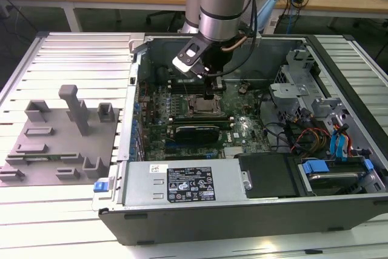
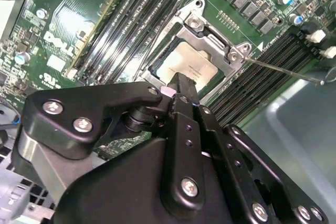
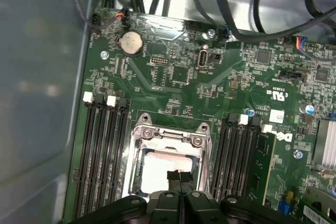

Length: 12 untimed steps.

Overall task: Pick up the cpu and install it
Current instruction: 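Close the cpu cover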

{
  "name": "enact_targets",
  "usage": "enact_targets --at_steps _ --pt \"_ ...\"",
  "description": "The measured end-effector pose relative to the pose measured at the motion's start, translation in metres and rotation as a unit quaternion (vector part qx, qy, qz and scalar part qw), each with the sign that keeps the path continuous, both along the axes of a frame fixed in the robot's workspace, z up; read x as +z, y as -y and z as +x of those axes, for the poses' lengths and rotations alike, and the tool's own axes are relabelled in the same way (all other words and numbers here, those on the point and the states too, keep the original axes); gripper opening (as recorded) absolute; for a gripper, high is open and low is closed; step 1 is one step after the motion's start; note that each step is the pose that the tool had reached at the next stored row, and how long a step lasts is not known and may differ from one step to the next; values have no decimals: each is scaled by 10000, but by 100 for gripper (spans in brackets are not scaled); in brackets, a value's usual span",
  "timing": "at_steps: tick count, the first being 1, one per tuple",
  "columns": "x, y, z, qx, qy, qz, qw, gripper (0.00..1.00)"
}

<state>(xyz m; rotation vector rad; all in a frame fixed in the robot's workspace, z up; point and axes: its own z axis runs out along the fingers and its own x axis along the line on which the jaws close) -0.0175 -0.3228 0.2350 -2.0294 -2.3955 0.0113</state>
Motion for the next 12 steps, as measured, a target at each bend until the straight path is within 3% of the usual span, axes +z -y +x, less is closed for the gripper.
enact_targets --at_steps 8,11,12 --pt "-4 0 0 504 0 0 9987 11" --pt "-5 0 -1 679 0 0 9977 11" --pt "-5 0 -1 812 0 0 9967 11"
